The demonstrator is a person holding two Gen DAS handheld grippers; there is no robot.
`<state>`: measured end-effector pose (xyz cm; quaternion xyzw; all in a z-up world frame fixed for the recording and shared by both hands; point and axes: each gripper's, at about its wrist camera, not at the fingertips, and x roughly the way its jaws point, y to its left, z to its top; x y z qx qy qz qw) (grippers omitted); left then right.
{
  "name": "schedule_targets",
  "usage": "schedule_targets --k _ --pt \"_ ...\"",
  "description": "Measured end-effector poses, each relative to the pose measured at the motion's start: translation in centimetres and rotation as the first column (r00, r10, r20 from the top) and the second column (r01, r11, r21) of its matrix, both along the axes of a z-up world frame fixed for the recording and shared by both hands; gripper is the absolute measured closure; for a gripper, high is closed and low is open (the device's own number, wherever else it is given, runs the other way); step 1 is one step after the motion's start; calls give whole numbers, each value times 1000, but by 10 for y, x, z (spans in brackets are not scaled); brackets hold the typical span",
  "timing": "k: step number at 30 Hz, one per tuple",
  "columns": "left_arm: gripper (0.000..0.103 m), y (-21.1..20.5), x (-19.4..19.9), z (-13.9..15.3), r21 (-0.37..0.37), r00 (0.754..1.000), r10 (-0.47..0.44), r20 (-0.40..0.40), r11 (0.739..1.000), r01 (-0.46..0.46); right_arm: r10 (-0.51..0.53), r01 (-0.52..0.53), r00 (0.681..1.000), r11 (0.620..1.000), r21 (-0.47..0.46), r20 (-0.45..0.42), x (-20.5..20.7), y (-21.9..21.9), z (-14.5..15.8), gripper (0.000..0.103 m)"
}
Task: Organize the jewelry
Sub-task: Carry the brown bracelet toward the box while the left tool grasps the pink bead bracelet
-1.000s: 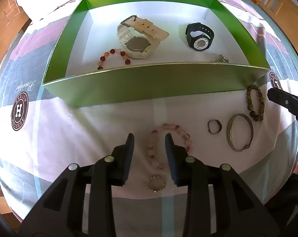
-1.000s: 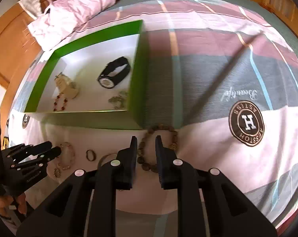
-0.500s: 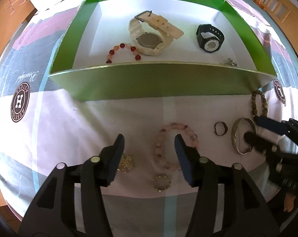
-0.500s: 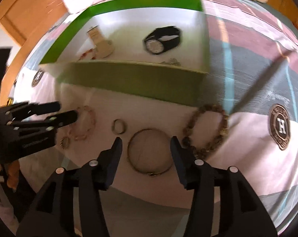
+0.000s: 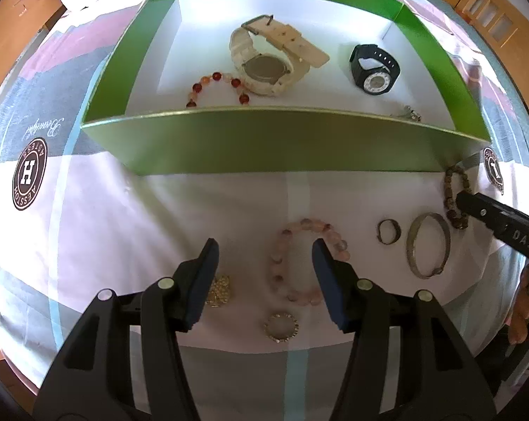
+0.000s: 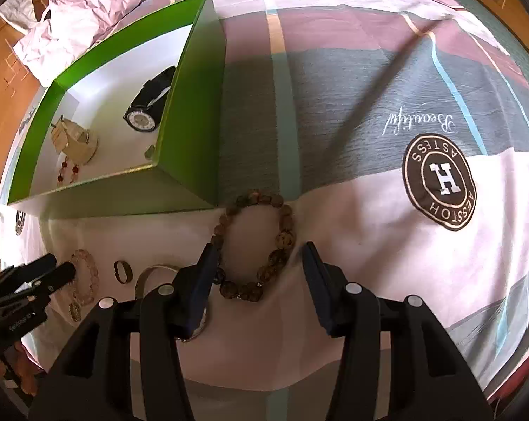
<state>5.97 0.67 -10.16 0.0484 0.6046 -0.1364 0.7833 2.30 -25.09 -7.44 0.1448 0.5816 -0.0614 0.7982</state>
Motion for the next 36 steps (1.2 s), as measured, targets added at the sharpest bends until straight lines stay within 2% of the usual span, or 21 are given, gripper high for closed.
schedule_targets --k 6,13,21,23,25,26,27,31,32,36 --pt "47 -6 -1 -5 17 1000 -12 -3 1000 12 8 -8 1000 1000 -23 -1 -1 -4 -1 52" --pt "46 -12 1 -10 38 1000 -29 3 999 29 61 -62 998 993 -98 -15 4 12 -9 71" --pt "45 -17 4 -13 53 999 -44 12 998 43 63 -64 998 994 -90 -14 4 10 -10 71" --pt "52 -20 5 -13 60 999 -48 24 997 46 66 -67 998 992 -105 -14 4 11 -10 75" --pt "63 -21 5 -12 62 998 -48 33 997 46 66 -67 998 991 -116 -9 4 11 -8 87" --pt "74 -21 6 -12 58 998 -45 34 997 43 66 -67 998 991 -116 -6 4 10 -7 90" --pt "80 -20 6 -11 57 998 -42 35 998 40 66 -66 998 992 -112 -4 3 10 -7 92" --pt "87 -14 9 -9 46 999 -27 33 999 25 74 -72 997 989 -128 16 2 13 -2 93" --pt "93 -13 10 -7 41 999 -24 35 999 22 76 -72 997 989 -132 26 1 14 1 93" --pt "95 -5 11 7 0 998 -5 66 1000 5 100 -87 991 987 -132 94 -3 20 20 93"
